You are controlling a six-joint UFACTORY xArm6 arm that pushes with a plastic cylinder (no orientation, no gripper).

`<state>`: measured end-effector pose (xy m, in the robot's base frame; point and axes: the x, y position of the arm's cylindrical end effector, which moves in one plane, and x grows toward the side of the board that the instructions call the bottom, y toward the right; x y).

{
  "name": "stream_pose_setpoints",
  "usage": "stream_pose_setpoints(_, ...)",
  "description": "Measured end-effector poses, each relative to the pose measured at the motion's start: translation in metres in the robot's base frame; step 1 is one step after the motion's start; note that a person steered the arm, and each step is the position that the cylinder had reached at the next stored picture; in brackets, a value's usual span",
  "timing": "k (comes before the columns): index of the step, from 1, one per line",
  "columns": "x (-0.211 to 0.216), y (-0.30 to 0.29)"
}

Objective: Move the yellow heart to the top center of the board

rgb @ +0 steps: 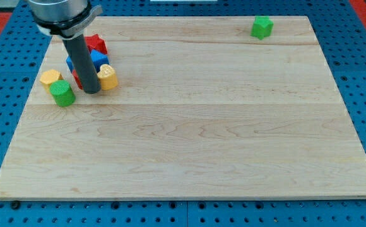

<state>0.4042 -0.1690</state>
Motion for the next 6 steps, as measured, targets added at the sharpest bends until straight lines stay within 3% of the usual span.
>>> stream_pose_setpoints(4,-0.093,0.087)
stream_pose_setpoints(6,-0.099,0.087)
